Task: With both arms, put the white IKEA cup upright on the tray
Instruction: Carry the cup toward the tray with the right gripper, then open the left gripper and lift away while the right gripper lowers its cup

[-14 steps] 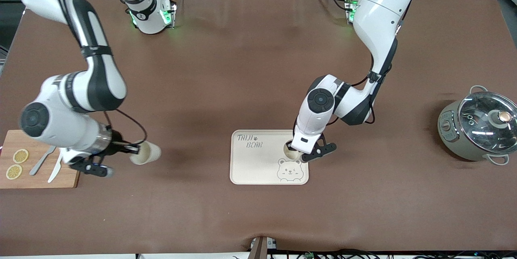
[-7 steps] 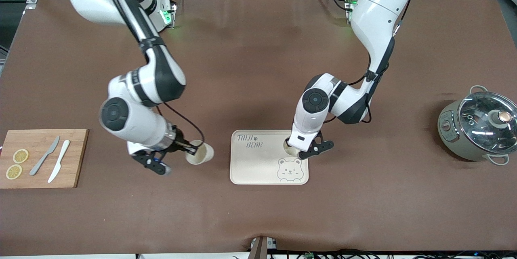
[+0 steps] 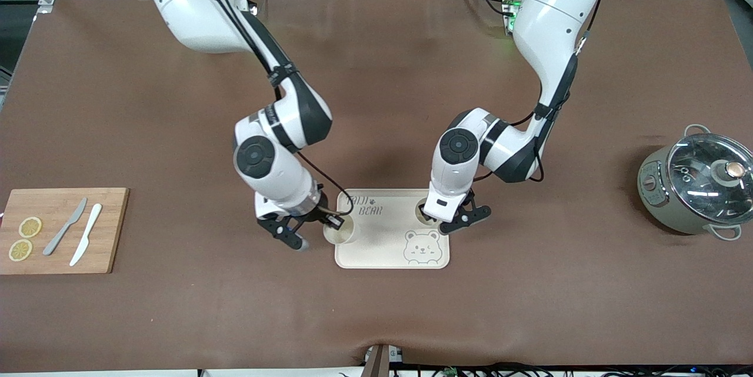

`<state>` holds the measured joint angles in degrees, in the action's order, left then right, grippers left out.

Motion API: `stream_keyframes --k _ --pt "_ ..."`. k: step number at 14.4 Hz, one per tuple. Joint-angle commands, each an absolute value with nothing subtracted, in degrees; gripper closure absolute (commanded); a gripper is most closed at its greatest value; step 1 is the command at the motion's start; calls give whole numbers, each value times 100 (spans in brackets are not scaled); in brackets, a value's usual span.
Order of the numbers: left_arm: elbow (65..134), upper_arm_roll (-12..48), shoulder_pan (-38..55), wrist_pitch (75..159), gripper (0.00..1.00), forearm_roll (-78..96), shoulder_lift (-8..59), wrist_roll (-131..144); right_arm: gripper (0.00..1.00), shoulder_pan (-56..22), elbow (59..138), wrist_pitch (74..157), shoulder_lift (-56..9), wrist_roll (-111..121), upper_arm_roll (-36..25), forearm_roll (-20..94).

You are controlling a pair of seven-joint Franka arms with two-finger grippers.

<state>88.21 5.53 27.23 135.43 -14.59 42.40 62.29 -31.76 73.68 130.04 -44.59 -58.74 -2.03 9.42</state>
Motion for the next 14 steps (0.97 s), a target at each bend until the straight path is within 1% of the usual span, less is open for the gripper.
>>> stream_keyframes --k 1,4,7,10,12,13,14 --pt "8789 536 2698 13272 0 -1582 4078 6390 100 -3401 6821 13008 -4921 -6371 -281 598" --pt "8780 554 2681 12991 0 -1547 3807 6390 100 -3541 6811 13174 -5071 -6416 -290 528" --pt "8772 554 2628 12526 0 -1310 3324 6363 100 -3594 6812 13306 -5238 -6714 -281 81" --pt "8771 554 2374 12165 0 -1301 2937 6250 100 -3647 6820 13359 -5352 -6776 -281 -97" --pt "8771 571 2032 11955 0 -1310 2734 5472 100 -3639 6820 13359 -5353 -6785 -281 -97" --pt "8737 571 1874 11805 0 -1292 2681 4893 96 -3639 6829 13359 -5353 -6776 -281 -105" --pt "8615 571 1698 11638 0 -1283 2628 4547 5 -3630 6829 13351 -5353 -6776 -281 -97"
